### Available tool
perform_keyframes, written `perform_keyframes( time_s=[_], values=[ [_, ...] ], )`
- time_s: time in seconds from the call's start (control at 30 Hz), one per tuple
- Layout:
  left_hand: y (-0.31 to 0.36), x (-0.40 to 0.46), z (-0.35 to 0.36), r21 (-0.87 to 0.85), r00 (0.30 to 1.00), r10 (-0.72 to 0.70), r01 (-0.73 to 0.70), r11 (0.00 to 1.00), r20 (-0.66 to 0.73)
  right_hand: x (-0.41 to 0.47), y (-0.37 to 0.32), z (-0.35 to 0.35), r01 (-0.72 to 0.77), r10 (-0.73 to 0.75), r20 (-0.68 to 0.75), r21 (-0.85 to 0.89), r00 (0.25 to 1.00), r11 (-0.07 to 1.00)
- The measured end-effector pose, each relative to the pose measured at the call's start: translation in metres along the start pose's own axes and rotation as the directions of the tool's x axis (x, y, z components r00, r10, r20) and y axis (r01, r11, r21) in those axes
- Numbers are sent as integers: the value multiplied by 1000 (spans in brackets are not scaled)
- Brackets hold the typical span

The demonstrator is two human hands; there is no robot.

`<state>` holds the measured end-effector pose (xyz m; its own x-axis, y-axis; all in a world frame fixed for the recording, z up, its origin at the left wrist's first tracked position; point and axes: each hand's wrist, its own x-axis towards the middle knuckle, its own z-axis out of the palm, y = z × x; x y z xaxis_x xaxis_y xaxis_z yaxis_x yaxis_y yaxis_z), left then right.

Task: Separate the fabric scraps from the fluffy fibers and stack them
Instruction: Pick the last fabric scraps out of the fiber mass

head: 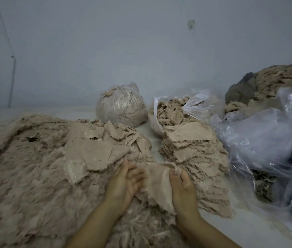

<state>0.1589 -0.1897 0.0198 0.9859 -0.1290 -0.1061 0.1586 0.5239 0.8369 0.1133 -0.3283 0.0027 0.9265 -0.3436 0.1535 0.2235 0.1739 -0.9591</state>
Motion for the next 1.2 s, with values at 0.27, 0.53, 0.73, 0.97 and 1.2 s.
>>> perform_keyframes(
  time_s=[0.27,0.53,0.73,0.97,1.2],
  values=[
    [-15,-16,8,494,957,13,-161,855,290,16,-11,-4,205,-205,22,-217,979,954],
    [-13,-13,4,604,941,-105,-118,788,321,80,-74,-2,282,-284,28,-240,959,929],
    [-12,-1,-5,678,984,149,-174,715,95,158,-119,-44,89,-257,-71,-822,964,562],
    [-16,5,-13,910,955,288,-175,375,66,70,-36,-2,464,-122,462,-765,879,445],
    [-13,-7,-11,970,877,415,-229,-84,243,51,5,13,506,-83,506,-813,859,288]
  ],
)
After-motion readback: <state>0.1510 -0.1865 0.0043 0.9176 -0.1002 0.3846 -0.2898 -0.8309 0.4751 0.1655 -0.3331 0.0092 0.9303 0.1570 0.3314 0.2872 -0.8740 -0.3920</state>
